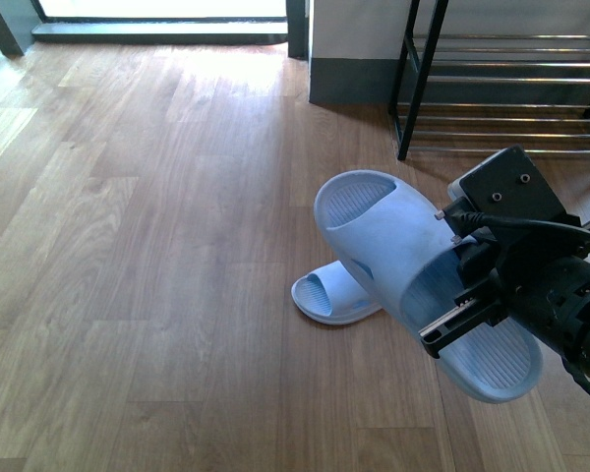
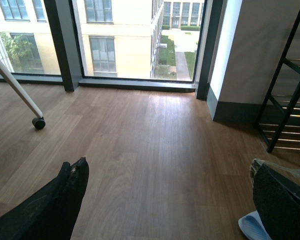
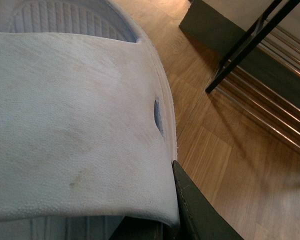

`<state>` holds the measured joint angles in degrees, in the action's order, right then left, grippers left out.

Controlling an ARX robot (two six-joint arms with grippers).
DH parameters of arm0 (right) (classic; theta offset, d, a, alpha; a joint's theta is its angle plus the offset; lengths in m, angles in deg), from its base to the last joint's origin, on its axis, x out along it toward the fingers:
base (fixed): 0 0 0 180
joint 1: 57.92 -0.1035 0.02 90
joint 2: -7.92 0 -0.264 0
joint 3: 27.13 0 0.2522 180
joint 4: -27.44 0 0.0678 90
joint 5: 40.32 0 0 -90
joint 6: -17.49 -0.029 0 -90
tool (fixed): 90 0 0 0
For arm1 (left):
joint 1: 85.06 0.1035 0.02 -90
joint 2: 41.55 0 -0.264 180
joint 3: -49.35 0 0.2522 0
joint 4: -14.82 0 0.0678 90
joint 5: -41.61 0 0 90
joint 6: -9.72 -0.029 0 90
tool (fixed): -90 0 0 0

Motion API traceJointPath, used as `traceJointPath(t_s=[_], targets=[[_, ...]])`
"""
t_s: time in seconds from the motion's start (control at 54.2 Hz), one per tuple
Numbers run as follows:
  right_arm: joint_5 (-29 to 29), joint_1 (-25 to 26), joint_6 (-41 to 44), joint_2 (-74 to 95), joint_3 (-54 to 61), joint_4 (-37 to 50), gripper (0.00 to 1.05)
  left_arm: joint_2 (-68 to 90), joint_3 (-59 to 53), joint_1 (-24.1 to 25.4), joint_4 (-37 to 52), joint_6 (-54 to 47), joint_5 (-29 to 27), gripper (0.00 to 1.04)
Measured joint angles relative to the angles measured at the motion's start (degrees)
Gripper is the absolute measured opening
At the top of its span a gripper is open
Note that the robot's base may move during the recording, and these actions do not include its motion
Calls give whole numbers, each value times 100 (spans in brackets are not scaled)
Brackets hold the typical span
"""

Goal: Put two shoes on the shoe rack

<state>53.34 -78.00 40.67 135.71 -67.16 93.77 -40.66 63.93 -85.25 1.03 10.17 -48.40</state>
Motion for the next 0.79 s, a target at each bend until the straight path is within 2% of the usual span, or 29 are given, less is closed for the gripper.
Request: traceJointPath(t_s=[0.074, 0.092, 0.129, 0.166, 0.203, 0.277, 0.793], targets=[[2, 0, 0, -2, 9, 0, 2, 0, 0, 0, 0, 0, 0, 95], [136, -61, -9, -170, 140, -50, 2, 0, 0, 0, 0, 0, 0, 95], [872, -391, 39, -984, 793, -474, 2, 0, 0, 0, 2, -2, 4, 95], [1137, -675, 173, -1974, 1554, -612, 2, 0, 0, 0, 0, 0, 2, 95], [994, -890, 269, -3287, 2350, -516, 2, 0, 0, 0, 2, 0, 2, 95], [1102, -916, 284, -4087, 2559, -168, 2, 0, 0, 0, 0, 0, -17, 95], [1154, -874, 302, -3965, 2551, -7, 2, 0, 0, 0, 0, 0, 2, 95]])
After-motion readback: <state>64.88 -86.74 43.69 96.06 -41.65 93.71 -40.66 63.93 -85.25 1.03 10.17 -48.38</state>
